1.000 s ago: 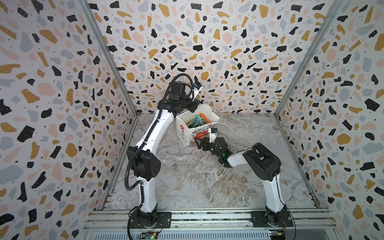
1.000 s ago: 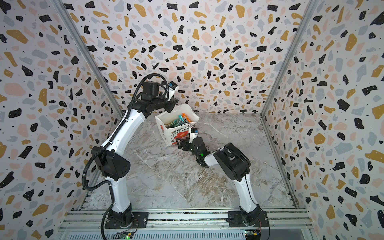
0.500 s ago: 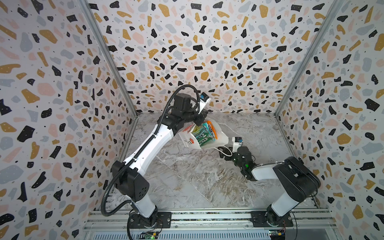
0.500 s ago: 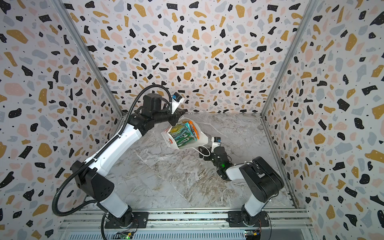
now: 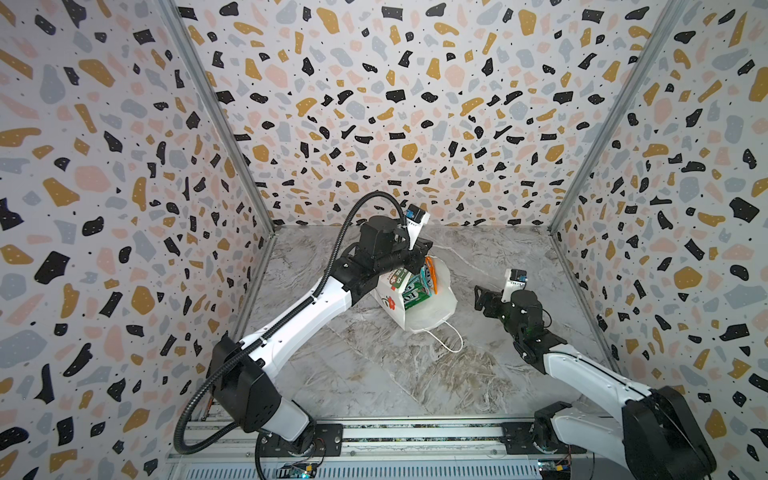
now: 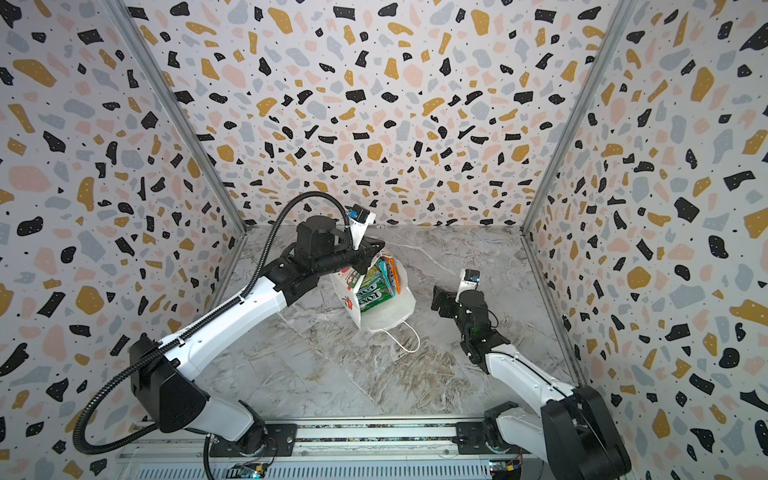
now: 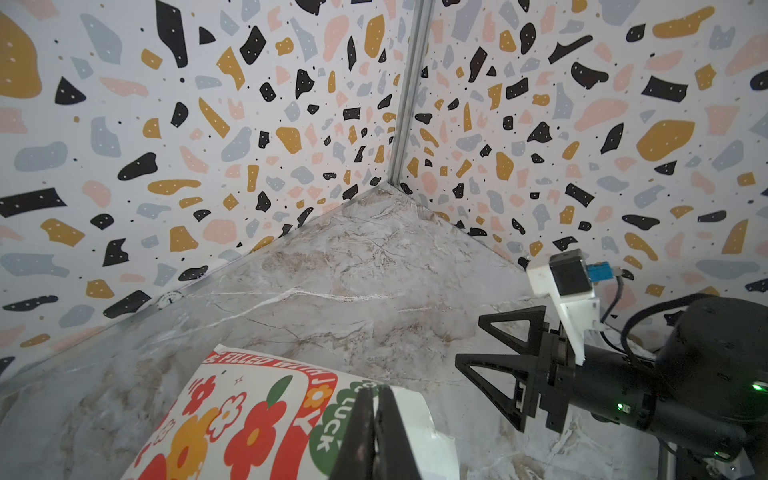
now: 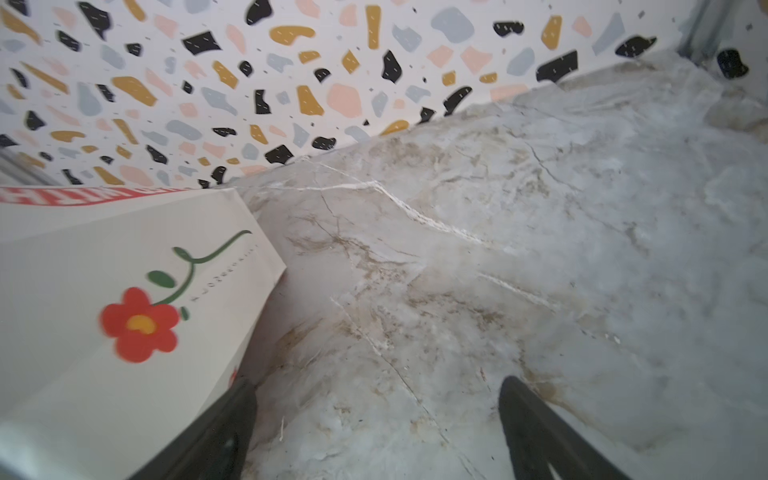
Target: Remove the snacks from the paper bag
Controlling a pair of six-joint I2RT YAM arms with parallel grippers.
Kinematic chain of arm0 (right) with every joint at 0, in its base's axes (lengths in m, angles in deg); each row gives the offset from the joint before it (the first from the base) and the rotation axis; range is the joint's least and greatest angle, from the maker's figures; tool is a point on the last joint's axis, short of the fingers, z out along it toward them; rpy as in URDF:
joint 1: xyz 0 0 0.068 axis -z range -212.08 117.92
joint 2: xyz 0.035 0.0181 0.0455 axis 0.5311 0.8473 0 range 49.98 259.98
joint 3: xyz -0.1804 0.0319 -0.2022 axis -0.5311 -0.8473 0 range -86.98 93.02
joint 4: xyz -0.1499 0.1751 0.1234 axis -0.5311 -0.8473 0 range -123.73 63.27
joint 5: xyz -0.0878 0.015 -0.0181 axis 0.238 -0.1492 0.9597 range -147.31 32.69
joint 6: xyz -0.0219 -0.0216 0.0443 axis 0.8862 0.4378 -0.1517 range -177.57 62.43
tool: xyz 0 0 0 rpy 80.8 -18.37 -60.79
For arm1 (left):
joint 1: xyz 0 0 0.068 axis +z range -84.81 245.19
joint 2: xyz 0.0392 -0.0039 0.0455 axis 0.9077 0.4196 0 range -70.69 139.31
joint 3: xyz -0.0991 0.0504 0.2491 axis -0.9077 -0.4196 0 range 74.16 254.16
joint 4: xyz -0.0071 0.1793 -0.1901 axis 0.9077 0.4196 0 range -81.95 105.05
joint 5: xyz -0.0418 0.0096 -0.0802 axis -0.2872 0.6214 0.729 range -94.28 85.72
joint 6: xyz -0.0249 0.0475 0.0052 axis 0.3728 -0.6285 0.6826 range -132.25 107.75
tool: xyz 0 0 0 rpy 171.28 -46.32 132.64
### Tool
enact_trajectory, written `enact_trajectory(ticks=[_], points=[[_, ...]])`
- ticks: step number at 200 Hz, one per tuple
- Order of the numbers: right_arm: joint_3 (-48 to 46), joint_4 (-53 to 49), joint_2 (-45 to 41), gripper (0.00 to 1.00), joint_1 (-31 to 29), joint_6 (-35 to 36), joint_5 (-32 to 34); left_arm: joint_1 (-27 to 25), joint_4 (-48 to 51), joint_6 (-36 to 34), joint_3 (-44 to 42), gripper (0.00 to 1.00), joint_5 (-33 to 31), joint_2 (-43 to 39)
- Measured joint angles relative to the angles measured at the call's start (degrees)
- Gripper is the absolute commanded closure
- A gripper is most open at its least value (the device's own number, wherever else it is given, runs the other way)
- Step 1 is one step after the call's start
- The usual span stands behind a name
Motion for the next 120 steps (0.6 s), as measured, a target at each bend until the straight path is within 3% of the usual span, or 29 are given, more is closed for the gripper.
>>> enact_trajectory(ticks=[35,69,93,120], points=[[2.47,-4.24,-6.75,0.08,-0.28,4.68,-13.03,0.00,-0.42,2.45,-0.22,1.00,-0.28,0.02],[7.43,-7.50,-5.31,0.14,-4.11,8.41,-23.26,-0.02,0.31,2.91,-0.13,1.00,-1.18,0.13],[12.28,-10.51,-1.18,0.16,-9.99,11.69,-25.75,-0.02,0.76,2.93,-0.02,1.00,-1.40,0.13],[17.14,-13.86,4.63,0.17,-15.72,15.41,-24.28,-0.02,1.51,2.93,0.63,1.00,-1.62,0.13]])
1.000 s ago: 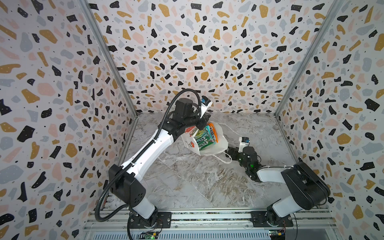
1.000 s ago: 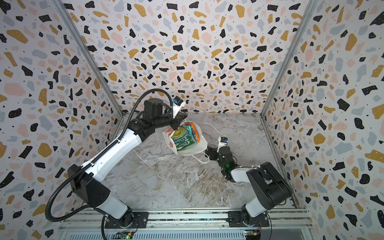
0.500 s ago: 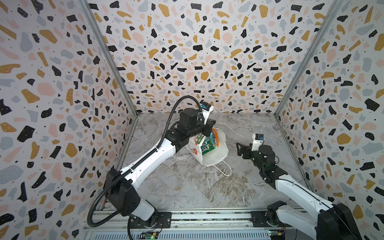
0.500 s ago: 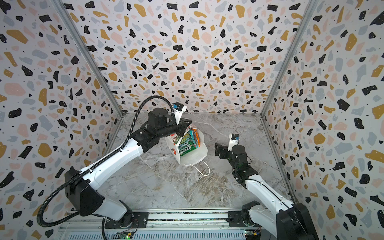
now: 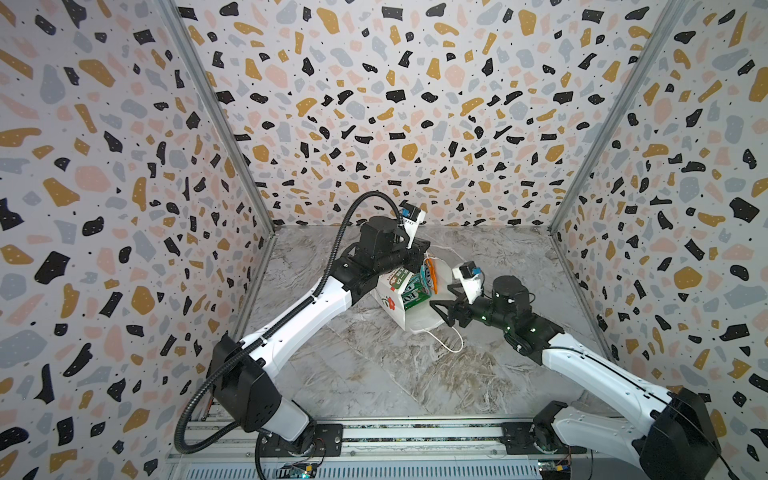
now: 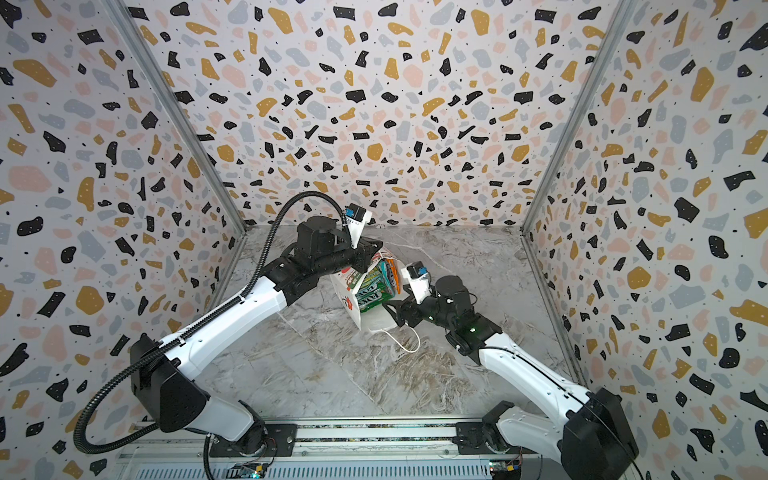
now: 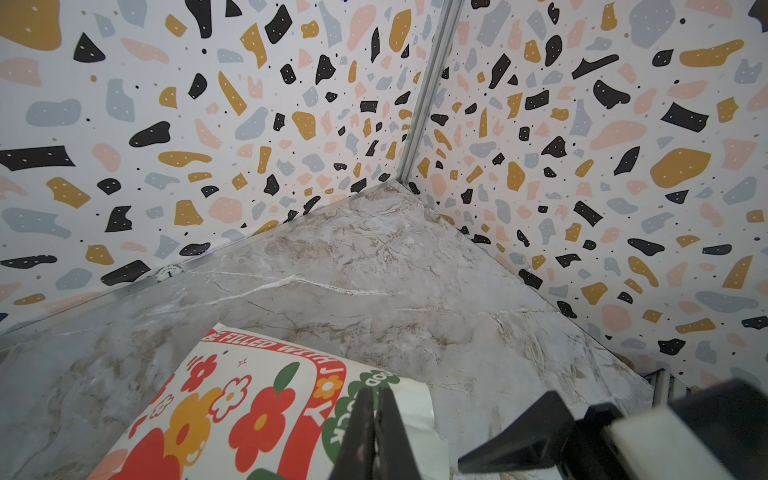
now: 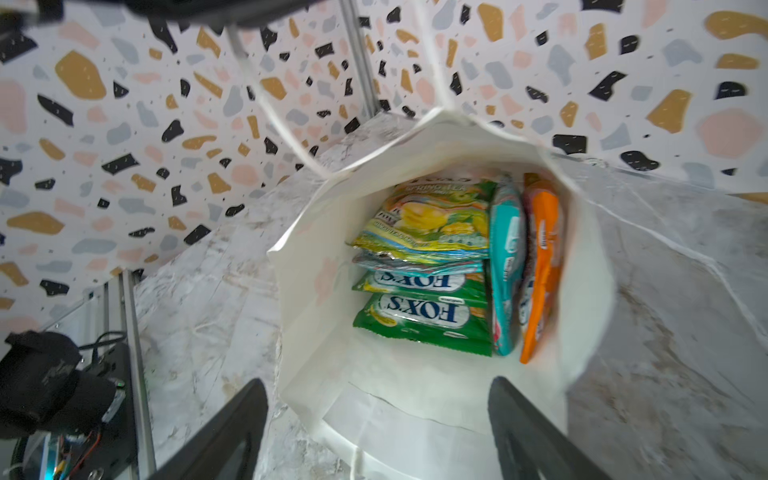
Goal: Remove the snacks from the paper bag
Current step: 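Reach the right gripper into the bag opening and grasp the teal FOX'S packet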
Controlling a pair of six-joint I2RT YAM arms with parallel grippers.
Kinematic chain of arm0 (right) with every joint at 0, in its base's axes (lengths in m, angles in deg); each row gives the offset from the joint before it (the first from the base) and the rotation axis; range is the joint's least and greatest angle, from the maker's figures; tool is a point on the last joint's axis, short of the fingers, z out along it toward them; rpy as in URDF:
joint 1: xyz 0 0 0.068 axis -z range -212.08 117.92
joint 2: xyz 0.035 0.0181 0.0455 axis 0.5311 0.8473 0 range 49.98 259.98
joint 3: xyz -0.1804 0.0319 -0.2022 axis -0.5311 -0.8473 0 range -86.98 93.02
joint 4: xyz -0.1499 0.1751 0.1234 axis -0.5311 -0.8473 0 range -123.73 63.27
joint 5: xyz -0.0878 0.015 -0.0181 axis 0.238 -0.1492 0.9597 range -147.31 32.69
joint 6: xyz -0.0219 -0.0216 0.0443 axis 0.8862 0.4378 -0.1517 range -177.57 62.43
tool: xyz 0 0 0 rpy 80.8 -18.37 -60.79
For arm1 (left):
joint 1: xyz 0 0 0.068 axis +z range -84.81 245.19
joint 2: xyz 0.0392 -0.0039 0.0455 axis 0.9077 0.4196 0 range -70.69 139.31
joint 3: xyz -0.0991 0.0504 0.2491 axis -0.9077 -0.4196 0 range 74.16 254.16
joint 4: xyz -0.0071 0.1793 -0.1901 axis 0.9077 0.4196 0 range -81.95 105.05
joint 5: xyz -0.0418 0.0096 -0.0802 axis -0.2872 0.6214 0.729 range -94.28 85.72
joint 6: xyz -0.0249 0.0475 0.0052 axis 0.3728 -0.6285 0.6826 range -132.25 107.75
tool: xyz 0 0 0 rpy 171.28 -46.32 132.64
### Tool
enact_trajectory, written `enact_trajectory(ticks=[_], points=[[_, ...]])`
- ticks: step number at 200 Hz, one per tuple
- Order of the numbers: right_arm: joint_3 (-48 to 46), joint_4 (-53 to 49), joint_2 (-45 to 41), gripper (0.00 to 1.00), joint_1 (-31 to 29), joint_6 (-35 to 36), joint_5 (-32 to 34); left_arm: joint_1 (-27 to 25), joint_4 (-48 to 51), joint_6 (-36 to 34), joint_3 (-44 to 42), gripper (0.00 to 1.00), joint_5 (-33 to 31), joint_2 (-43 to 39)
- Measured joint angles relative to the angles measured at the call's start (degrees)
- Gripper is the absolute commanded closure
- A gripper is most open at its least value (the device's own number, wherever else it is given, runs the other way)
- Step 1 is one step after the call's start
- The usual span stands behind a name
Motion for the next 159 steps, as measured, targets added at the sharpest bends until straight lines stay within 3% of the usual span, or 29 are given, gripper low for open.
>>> enact_trajectory(ticks=[83,159], points=[[7.96,-8.26,14.67,0.28,-5.51,7.30,10.82,0.00,0.81,-0.04,0.50,1.00,-0.15,0.00],[18.21,-12.02,26.25,0.39,-6.58,8.87,23.61,0.00,2.80,-0.48,1.42,1.00,-0.15,0.00]])
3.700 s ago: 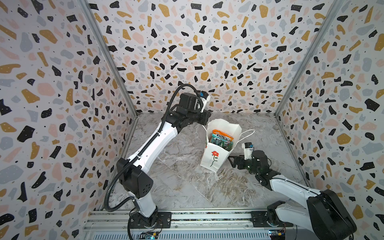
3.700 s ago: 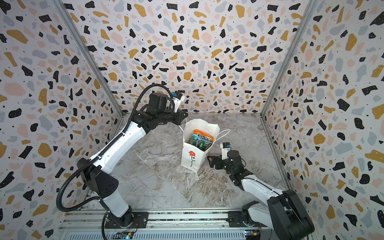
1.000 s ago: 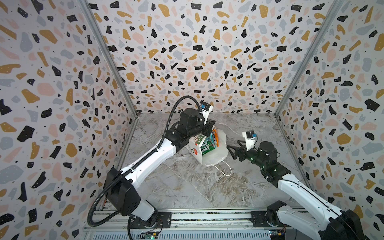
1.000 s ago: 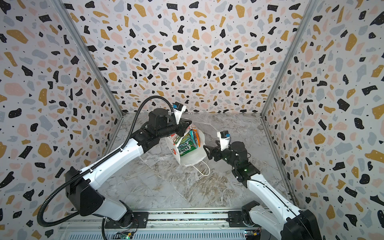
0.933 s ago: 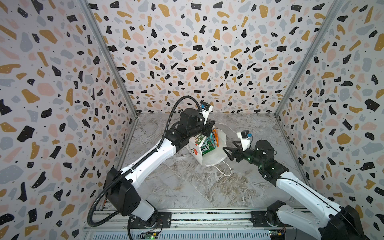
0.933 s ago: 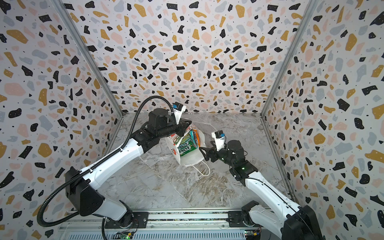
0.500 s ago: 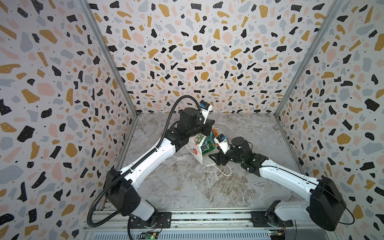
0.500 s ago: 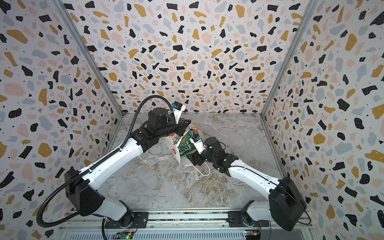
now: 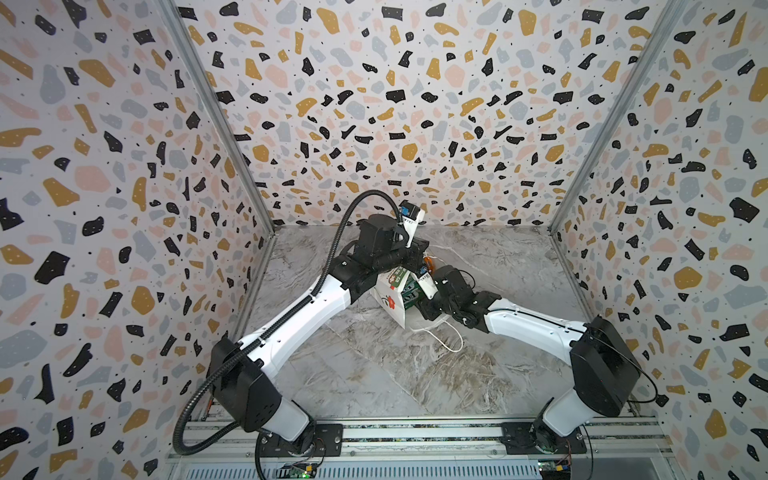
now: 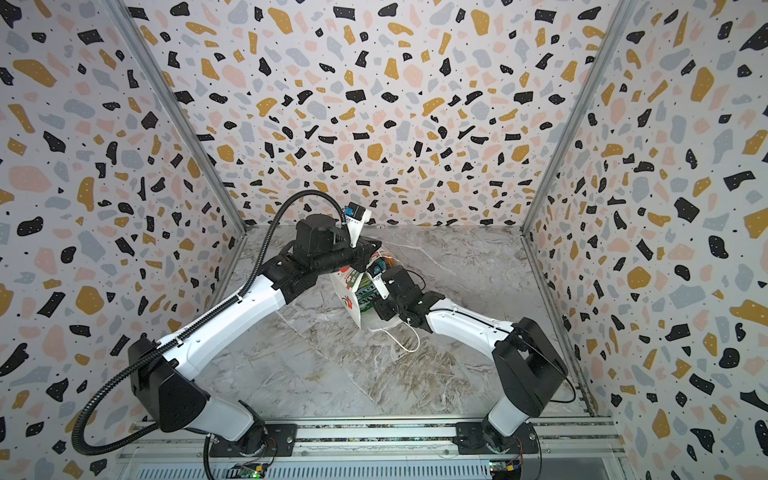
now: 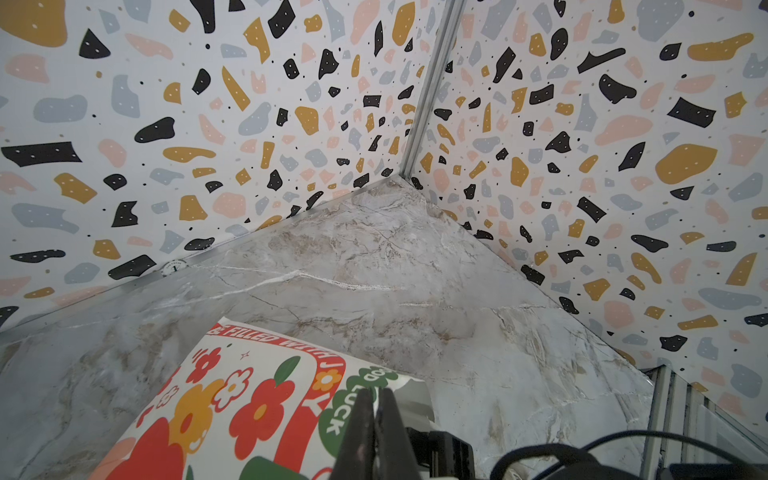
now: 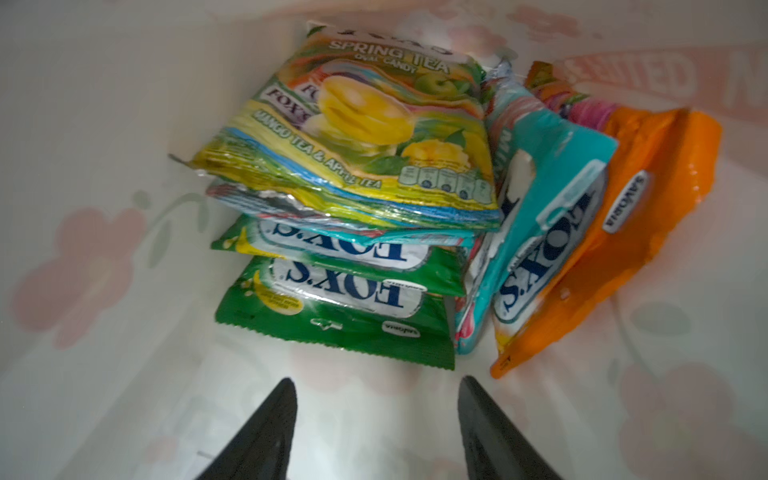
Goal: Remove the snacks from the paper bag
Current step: 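Reach the right gripper into the bag opening and grasp the teal FOX'S packet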
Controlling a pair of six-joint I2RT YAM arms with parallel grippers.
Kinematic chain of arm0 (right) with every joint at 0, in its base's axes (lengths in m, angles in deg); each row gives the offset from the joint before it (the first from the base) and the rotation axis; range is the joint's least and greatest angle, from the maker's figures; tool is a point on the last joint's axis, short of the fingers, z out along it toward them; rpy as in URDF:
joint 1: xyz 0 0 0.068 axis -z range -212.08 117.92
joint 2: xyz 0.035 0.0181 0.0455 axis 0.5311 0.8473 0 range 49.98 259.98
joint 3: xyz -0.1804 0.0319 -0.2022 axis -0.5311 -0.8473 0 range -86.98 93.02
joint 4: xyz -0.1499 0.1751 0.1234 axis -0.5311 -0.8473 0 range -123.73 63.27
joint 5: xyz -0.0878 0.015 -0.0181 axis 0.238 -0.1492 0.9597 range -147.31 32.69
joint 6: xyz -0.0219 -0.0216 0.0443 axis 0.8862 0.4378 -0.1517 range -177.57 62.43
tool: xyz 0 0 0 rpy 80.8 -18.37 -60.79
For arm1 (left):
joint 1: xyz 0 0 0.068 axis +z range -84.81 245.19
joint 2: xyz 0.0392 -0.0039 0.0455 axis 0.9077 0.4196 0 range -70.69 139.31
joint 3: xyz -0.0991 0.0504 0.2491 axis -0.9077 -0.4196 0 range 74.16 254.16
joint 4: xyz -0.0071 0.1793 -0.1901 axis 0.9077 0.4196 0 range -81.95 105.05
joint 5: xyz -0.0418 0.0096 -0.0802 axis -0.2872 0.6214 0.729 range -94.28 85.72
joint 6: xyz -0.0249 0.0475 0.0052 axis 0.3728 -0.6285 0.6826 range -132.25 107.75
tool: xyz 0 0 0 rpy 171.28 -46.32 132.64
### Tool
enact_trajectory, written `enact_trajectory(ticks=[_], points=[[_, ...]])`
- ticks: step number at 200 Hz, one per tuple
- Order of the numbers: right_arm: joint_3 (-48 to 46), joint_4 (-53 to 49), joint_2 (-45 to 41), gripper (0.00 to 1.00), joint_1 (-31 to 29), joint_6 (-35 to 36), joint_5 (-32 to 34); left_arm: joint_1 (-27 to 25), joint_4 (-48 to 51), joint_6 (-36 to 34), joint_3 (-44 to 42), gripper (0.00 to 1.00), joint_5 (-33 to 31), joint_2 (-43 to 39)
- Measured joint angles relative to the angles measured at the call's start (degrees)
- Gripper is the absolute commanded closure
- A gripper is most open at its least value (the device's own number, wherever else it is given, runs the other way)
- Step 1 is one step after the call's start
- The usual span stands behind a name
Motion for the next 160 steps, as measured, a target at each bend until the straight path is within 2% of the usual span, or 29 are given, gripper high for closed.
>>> enact_trajectory(ticks=[20,76,160], points=[[0.76,-0.15,1.11,0.42,0.00,0.00,2.64,0.00,0.46,-0.20,0.44,1.00,-0.02,0.00],[3.74,0.48,4.55,0.60,0.00,-0.66,7.96,0.00,0.98,-0.28,0.61,1.00,0.00,0.00],[3.82,4.22,8.41,0.63,-0.07,-2.93,13.75,0.00,1.09,-0.44,0.68,1.00,0.07,0.00]])
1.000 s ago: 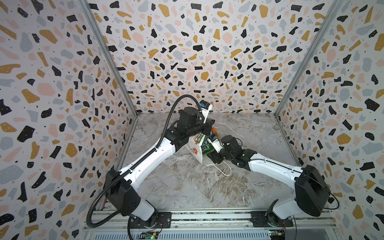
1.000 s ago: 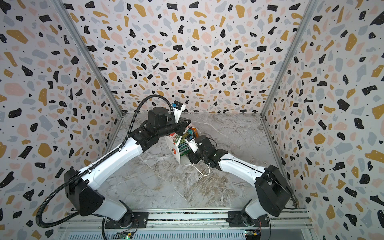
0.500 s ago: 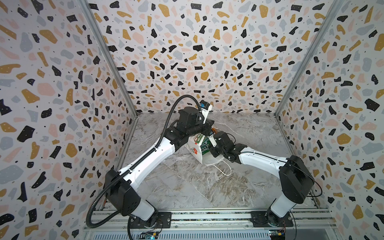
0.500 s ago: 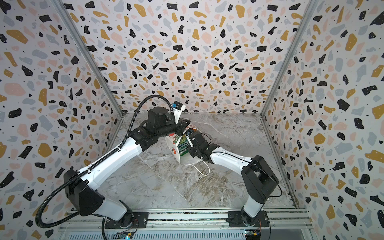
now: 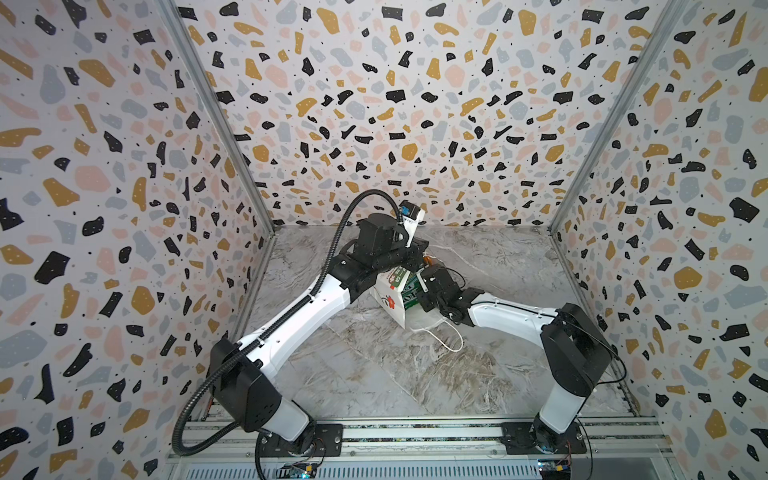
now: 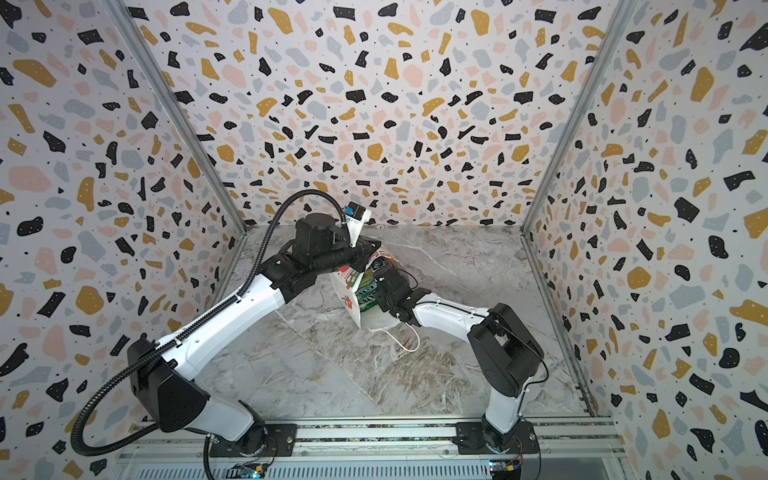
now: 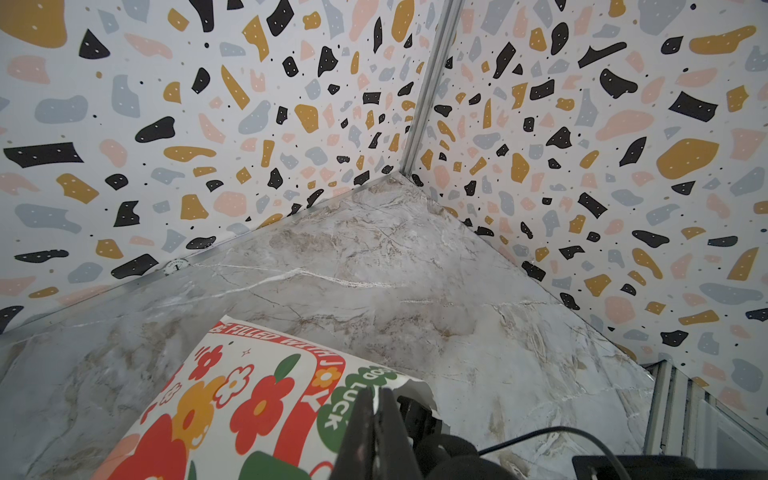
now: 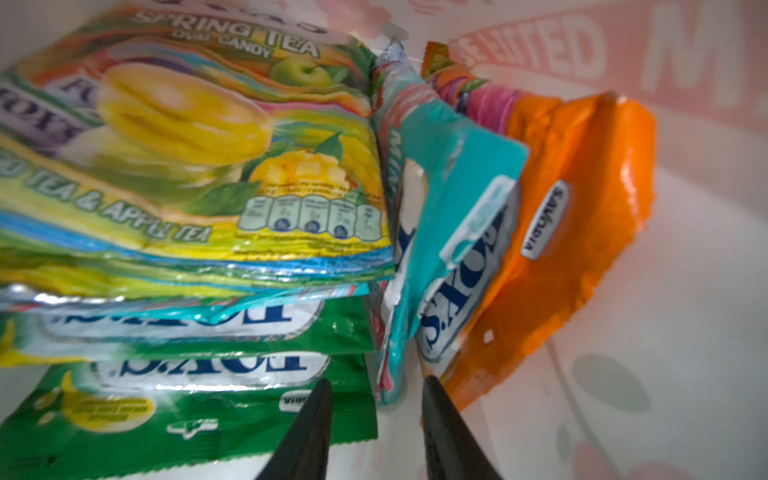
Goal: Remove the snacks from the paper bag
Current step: 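Reach the right gripper into the bag opening and grasp the teal FOX'S packet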
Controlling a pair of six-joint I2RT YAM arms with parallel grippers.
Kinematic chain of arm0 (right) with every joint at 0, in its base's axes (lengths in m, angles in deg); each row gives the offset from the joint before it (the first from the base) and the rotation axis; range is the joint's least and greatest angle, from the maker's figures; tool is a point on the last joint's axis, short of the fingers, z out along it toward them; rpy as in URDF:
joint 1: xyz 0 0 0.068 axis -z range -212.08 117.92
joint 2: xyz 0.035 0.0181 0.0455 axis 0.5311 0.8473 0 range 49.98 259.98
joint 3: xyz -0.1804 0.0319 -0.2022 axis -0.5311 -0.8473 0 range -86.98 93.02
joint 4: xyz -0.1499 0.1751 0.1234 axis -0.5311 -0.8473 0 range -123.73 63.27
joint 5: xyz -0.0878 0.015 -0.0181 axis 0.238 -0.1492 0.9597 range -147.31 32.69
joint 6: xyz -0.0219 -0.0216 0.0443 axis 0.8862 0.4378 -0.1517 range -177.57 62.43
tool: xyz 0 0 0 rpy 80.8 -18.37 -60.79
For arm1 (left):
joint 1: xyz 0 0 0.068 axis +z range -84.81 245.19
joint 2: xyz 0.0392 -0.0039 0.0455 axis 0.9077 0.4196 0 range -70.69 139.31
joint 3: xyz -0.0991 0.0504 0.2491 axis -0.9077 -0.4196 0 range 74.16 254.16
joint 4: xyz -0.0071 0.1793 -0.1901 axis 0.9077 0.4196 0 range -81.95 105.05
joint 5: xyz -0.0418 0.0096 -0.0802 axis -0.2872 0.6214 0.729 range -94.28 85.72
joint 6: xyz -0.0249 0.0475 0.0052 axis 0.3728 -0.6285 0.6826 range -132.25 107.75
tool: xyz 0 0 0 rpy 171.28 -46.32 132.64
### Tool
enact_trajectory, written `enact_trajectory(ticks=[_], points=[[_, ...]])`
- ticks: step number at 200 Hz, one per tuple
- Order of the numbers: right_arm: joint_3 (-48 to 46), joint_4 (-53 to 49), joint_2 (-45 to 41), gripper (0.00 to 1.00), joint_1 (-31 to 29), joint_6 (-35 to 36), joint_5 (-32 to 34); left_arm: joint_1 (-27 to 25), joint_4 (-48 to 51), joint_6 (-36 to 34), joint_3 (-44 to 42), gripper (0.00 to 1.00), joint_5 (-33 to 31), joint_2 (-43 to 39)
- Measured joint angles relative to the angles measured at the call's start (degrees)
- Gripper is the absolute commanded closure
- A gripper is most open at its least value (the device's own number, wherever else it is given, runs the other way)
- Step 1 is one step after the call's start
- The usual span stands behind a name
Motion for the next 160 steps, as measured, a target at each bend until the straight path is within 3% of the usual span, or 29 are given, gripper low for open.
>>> enact_trajectory(ticks=[66,132,160], points=[[0.83,2.45,4.17,0.64,0.26,-0.17,2.10,0.00,0.00,-0.02,0.00,1.00,-0.07,0.00],[2.08,2.78,5.88,0.98,1.22,-0.31,0.09,0.00,-0.15,0.11,0.00,1.00,-1.53,0.00],[-0.57,4.04,3.15,1.00,1.46,-0.09,-4.11,0.00,-0.26,0.87,0.00,1.00,-3.56,0.00]])
